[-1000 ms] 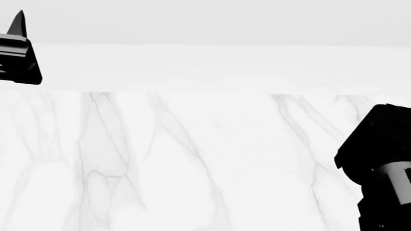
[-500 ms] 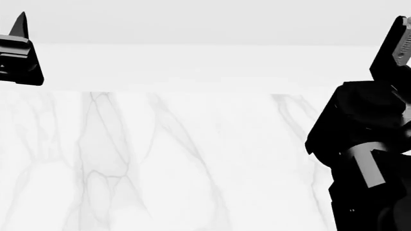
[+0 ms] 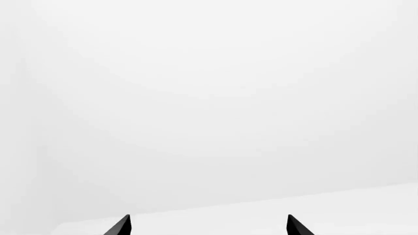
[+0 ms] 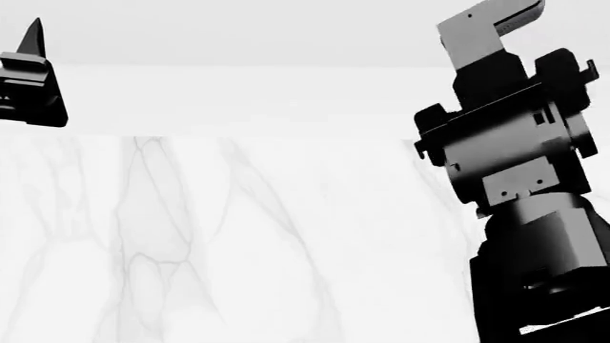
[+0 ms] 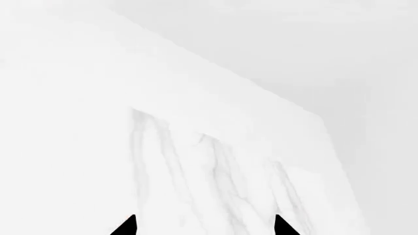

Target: Pick up the book on the left and place it on top of the shelf.

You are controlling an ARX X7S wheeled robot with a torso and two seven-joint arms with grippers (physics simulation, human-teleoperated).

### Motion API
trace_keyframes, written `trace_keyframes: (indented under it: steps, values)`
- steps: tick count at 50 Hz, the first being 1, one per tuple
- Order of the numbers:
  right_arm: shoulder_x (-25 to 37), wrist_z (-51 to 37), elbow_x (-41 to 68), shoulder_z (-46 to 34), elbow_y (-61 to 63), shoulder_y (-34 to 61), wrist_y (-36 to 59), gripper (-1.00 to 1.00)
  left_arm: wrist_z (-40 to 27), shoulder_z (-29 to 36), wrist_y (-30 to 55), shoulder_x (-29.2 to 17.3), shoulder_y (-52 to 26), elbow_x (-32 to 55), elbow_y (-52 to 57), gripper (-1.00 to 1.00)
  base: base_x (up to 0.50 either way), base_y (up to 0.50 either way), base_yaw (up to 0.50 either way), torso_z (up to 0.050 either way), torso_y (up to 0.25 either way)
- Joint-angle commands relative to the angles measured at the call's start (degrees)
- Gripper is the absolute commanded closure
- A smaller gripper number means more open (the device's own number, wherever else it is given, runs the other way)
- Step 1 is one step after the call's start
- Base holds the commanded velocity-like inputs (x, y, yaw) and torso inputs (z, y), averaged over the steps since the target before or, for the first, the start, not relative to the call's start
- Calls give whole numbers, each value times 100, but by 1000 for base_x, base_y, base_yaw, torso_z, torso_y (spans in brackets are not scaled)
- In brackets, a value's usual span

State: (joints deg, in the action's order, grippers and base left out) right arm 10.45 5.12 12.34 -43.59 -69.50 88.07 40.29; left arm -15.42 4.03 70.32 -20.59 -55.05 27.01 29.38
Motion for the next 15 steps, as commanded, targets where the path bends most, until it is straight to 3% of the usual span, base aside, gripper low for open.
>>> trace_keyframes:
  steps: [1, 15]
  values:
    - [485, 453, 711, 1073, 2232, -871, 19, -100, -21, 50, -16, -6, -11, 6, -24, -100, 0, 0, 0, 0, 0]
    - [905, -49, 1304, 1488, 4849, -1960, 685, -100, -53, 70, -50, 18, -3, 28, -47, -100, 0, 0, 0, 0, 0]
